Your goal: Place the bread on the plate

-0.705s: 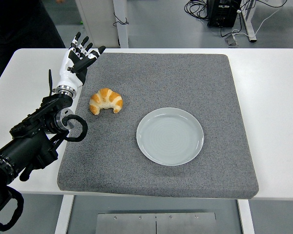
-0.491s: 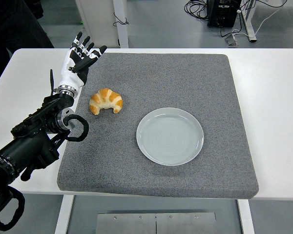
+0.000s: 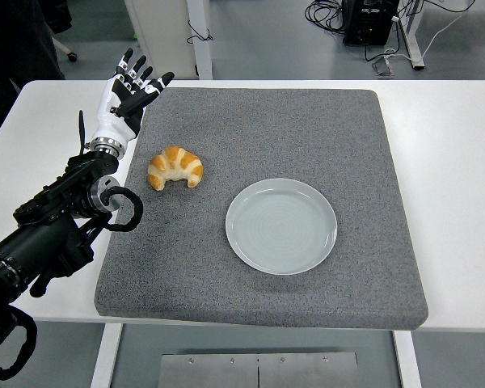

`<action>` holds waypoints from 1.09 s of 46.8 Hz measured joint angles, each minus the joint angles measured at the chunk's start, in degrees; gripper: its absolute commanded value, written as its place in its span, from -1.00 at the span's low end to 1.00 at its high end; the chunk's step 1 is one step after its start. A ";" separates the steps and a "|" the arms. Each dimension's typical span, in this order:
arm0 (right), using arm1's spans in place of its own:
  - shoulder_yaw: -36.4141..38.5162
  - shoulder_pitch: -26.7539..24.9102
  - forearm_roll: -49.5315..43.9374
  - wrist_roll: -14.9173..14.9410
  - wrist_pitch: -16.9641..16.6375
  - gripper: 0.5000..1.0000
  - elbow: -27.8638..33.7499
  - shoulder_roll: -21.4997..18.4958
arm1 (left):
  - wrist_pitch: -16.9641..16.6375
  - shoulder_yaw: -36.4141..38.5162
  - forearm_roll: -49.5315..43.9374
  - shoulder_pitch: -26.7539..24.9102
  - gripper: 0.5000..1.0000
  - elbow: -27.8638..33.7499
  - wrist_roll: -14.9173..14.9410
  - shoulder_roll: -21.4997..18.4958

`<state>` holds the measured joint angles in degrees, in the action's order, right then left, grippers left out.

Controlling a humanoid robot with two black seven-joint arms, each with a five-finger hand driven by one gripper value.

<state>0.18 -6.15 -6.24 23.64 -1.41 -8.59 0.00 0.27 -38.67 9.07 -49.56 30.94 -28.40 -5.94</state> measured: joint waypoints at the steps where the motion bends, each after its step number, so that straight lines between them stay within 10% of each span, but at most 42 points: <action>1: 0.00 0.00 0.00 0.00 0.00 1.00 0.00 0.00 | 0.04 0.15 0.05 -0.01 0.88 0.00 0.00 -0.23; 19: 0.00 0.04 0.00 0.00 0.00 1.00 -0.03 0.00 | 1.34 3.03 0.82 -0.77 0.86 1.23 3.46 -3.01; 51: 0.00 0.01 0.00 0.00 0.00 1.00 -0.02 0.00 | 3.18 22.88 0.62 -7.68 0.88 18.22 2.95 -21.06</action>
<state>0.18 -6.14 -6.24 23.64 -1.41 -8.61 0.00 3.46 -15.79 9.69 -57.24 49.16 -25.45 -27.00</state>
